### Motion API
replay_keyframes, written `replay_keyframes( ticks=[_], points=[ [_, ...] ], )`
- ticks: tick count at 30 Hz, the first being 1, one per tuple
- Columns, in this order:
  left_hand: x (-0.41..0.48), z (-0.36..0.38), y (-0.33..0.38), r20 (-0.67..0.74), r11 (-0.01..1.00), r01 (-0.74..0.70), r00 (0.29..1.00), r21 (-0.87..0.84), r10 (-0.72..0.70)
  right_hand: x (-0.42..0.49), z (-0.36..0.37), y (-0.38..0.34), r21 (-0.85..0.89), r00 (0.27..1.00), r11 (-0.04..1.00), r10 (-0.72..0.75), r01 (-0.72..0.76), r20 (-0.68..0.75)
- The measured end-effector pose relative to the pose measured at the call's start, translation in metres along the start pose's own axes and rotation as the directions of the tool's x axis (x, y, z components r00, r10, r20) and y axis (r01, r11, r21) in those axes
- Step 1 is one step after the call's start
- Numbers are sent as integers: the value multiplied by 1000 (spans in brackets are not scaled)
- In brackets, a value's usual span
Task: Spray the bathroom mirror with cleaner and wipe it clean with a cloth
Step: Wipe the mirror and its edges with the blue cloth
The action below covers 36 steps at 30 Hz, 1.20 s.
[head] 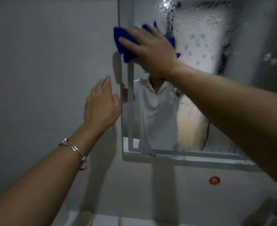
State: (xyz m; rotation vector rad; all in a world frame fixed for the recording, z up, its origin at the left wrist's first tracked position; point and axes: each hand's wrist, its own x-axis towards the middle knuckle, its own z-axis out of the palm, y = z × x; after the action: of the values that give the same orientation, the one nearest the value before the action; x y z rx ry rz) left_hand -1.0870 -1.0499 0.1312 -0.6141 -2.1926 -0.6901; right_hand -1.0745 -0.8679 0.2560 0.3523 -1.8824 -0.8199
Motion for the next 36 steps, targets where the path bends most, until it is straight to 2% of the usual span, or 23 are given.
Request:
replay_keyframes(
  ticks=[2,5,8,12,17,20,23,25,29,32,34,36],
  points=[
    [-1,6,5,-2,1000,2,1000,-8,-2,6,-3,21,-7,996,997,75,-75,-38],
    [-10,18,9,18,1000,7,1000,-21,-7,-13,3,7,-8,986,995,97,-99,-134],
    [-20,27,8,29,1000,12,1000,-25,-11,-62,20,-36,73,989,997,36,-26,-145],
    [-27,30,3,41,1000,2,999,-8,-2,-142,38,-104,173,985,970,-173,173,-15],
    [-53,39,0,149,998,51,987,21,-54,-215,55,-164,218,909,916,-376,337,177],
    [-67,48,-4,223,998,40,974,40,-48,-235,56,-173,208,826,878,-477,431,299],
    [-57,47,-2,190,1000,5,982,30,-11,-224,53,-158,188,790,840,-542,508,285],
    [-43,44,4,150,1000,-10,989,17,8,-209,50,-136,157,826,857,-514,490,232],
    [-20,39,20,111,1000,-23,994,14,21,-151,29,-64,131,939,932,-343,337,29],
    [-14,37,31,116,998,-49,992,35,45,-94,10,6,44,979,981,-187,191,-81],
    [-12,38,36,137,999,-22,990,45,16,-67,-2,47,-26,993,998,-56,53,-104],
    [-13,40,38,159,999,23,987,47,-30,-57,-7,66,-48,994,999,8,-13,-109]
  ],
)
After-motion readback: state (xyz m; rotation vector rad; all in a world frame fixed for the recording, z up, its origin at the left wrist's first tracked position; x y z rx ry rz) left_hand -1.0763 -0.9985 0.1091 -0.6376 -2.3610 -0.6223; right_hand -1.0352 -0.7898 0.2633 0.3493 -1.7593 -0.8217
